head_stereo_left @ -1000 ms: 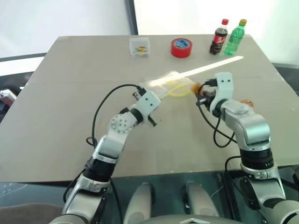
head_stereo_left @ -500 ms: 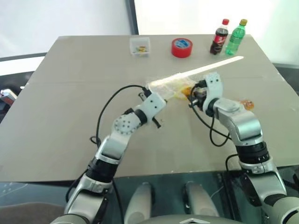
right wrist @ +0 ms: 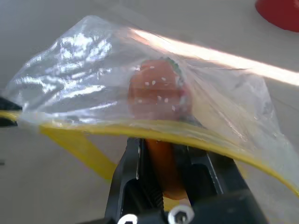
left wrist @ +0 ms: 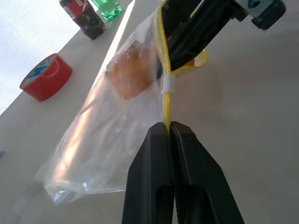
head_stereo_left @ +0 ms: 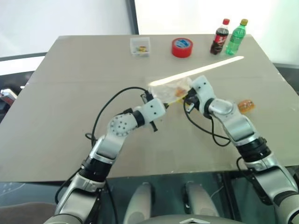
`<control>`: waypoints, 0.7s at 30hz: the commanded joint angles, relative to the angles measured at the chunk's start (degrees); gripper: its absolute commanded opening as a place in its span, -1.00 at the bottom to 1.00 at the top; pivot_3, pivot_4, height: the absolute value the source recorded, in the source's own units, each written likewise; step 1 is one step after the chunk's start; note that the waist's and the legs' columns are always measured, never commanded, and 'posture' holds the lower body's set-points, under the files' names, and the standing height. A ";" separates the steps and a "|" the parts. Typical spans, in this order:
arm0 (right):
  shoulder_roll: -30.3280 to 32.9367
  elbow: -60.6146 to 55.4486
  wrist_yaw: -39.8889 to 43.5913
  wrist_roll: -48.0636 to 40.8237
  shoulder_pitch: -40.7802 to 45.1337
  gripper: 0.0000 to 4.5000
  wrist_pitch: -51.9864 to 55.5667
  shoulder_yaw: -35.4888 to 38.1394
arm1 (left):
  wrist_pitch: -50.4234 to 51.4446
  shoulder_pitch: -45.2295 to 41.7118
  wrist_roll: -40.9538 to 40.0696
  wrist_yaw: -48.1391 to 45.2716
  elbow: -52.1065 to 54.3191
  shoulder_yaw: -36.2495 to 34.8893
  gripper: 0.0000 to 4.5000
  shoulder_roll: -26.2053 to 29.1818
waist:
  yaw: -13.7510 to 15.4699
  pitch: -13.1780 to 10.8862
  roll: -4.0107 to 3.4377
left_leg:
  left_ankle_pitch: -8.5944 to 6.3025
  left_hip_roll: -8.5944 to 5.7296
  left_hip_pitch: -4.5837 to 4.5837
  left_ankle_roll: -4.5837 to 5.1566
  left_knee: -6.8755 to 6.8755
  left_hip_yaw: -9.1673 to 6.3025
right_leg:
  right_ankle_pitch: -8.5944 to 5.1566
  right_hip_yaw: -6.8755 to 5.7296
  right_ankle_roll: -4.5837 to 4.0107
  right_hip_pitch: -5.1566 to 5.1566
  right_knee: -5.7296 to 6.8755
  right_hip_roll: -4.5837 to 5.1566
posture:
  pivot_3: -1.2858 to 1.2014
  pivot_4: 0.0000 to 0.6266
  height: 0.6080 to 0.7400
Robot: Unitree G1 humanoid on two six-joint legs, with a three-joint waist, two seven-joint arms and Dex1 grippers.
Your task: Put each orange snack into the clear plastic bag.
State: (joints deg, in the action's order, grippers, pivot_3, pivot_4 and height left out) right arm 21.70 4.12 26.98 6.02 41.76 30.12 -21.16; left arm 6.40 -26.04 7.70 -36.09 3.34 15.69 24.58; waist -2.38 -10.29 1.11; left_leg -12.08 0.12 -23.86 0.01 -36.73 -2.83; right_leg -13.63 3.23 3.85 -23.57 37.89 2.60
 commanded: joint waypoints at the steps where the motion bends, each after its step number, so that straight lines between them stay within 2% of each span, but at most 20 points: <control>1: -0.20 2.38 -1.22 2.23 2.67 -0.77 -4.25 1.53 | -1.70 -0.32 -0.55 -0.15 1.26 -0.53 -1.00 -0.27 | 0.14 0.00 0.01 | 0.00 0.00 0.00 0.00 0.00 -0.02 | 0.00 -0.02 0.00 0.01 -0.01 0.00 | 0.03 -0.52 1.00; 2: -2.12 2.71 -0.70 -0.26 2.80 -0.77 -2.51 3.43 | -1.63 -0.30 -0.70 -0.17 1.43 -0.58 -1.00 -0.43 | 0.13 0.00 0.01 | 0.00 0.00 0.00 0.00 0.00 -0.03 | 0.00 -0.03 0.00 0.01 -0.01 0.00 | 0.03 -0.52 1.00; 4: -3.09 3.95 -0.24 0.21 3.32 -0.77 -4.12 3.43 | -1.62 -0.29 -0.84 -0.19 1.53 -0.68 -1.00 -0.56 | 0.09 0.00 0.00 | 0.00 0.00 0.00 0.00 0.01 -0.04 | 0.00 -0.02 0.00 0.02 -0.01 0.00 | 0.03 -0.52 1.00; 7: -7.97 6.47 -1.06 -4.40 4.29 -0.77 0.58 8.11 | -1.60 -0.32 -1.12 0.01 1.59 -0.91 -1.00 -1.04 | -0.01 0.00 0.00 | 0.00 0.01 0.00 0.00 0.04 -0.02 | 0.00 -0.01 -0.01 0.01 -0.01 0.00 | 0.03 -0.52 1.00; 9: -8.30 9.61 -1.93 -2.70 5.37 -0.77 -3.18 7.60 | -1.59 -0.33 -1.11 0.18 1.61 -0.99 -1.00 -1.25 | 0.02 0.00 -0.01 | 0.00 0.01 0.00 0.00 0.04 -0.03 | 0.00 -0.01 -0.01 0.01 0.01 0.00 | 0.03 -0.52 1.00; 12: -11.03 14.90 -5.30 -4.57 7.13 -0.77 -3.87 11.47 | -1.47 -0.29 -1.30 0.47 1.83 -1.28 -1.00 -1.61 | 0.07 0.00 0.00 | 0.00 -0.01 0.00 0.00 0.04 -0.03 | 0.00 -0.02 -0.01 0.01 0.00 0.00 | 0.03 -0.52 1.00; 14: -10.27 17.64 -4.74 -3.34 7.65 -0.44 -7.48 10.76 | -1.29 -0.34 -1.30 0.65 1.84 -1.41 -1.00 -1.70 | 0.07 0.00 -0.01 | 0.00 -0.01 0.00 0.00 0.04 -0.03 | 0.00 -0.01 -0.01 0.01 0.00 0.00 | 0.03 -0.52 1.00; 15: -10.01 18.45 -4.33 -3.13 7.67 -0.37 -8.85 10.68 | -1.19 -0.38 -1.17 0.79 1.69 -1.45 -1.00 -1.72 | 0.09 0.00 -0.01 | 0.00 -0.01 0.00 0.00 0.04 -0.03 | 0.00 -0.02 -0.01 0.01 0.00 0.00 | 0.03 -0.52 1.00; 17: -9.43 18.80 -3.64 -2.91 7.54 0.10 -11.29 10.68 | -0.83 -0.41 -0.86 1.29 1.17 -1.60 -1.00 -1.80 | 0.02 -0.01 -0.02 | 0.00 -0.01 0.00 0.00 0.07 -0.03 | 0.00 -0.02 -0.01 0.01 -0.02 0.00 | 0.03 -0.52 1.00; 18: -8.93 18.18 -2.69 -2.81 7.33 0.23 -12.26 10.40 | -0.63 -0.44 -0.76 1.56 0.87 -1.72 -1.00 -1.88 | 0.01 -0.01 -0.02 | 0.00 -0.01 0.00 0.00 0.08 -0.01 | 0.00 0.00 -0.01 0.00 -0.02 0.00 | 0.03 -0.52 1.00; 21: -6.32 12.38 5.53 -5.46 5.07 0.79 -9.36 9.25 | 0.25 -0.63 -0.65 2.66 0.38 -2.08 -1.00 -2.58 | 0.09 -0.01 -0.02 | 0.00 -0.01 0.00 0.00 0.09 -0.03 | 0.00 -0.01 -0.01 0.00 -0.02 0.00 | 0.03 -0.52 1.00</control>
State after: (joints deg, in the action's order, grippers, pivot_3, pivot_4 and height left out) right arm 14.80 20.74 29.35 1.92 46.98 20.70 -11.60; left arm 6.69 -25.94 7.21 -34.42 3.27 14.81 22.48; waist -2.29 -10.30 1.09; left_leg -12.08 0.11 -23.86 0.01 -36.63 -2.86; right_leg -13.63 3.22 3.84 -23.56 37.87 2.60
